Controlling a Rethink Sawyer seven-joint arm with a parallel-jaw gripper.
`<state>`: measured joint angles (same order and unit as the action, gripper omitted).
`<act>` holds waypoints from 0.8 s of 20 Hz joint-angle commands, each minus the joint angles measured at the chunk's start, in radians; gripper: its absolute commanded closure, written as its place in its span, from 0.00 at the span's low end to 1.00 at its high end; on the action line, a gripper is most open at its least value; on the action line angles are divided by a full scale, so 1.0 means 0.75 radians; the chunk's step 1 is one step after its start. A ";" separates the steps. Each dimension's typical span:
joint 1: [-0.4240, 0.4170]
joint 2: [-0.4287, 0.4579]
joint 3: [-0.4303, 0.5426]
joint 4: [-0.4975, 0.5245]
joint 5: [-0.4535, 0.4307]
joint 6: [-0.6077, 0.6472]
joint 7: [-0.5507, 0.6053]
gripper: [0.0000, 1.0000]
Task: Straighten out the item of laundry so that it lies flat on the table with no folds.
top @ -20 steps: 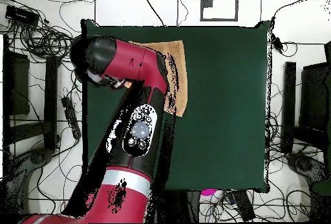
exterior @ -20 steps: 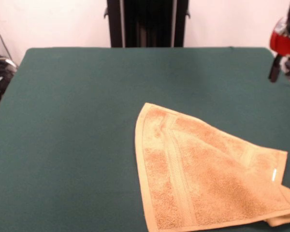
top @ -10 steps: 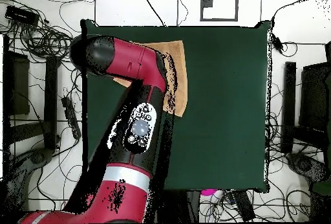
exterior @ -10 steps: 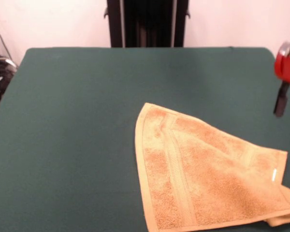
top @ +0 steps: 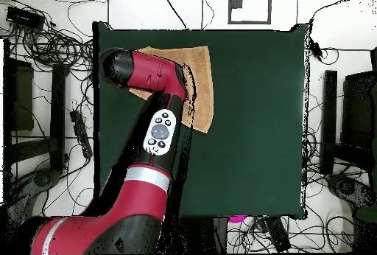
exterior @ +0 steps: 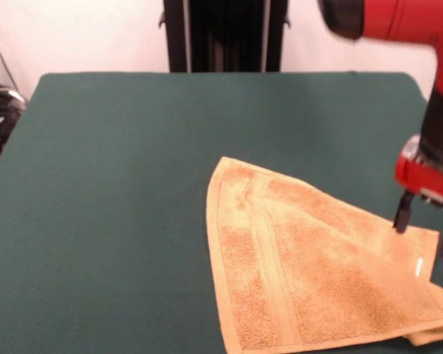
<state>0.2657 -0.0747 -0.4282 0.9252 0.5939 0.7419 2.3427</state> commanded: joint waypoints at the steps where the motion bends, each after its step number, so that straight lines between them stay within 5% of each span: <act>1: 0.021 0.204 0.135 -0.075 -0.006 0.174 0.308 0.00; 7: 0.044 0.255 0.039 -0.121 -0.010 0.389 0.435 0.00; 16: -0.027 0.258 0.085 -0.108 -0.004 0.481 0.338 0.00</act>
<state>0.2616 0.0570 -0.4577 0.8028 0.5889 0.9300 2.3446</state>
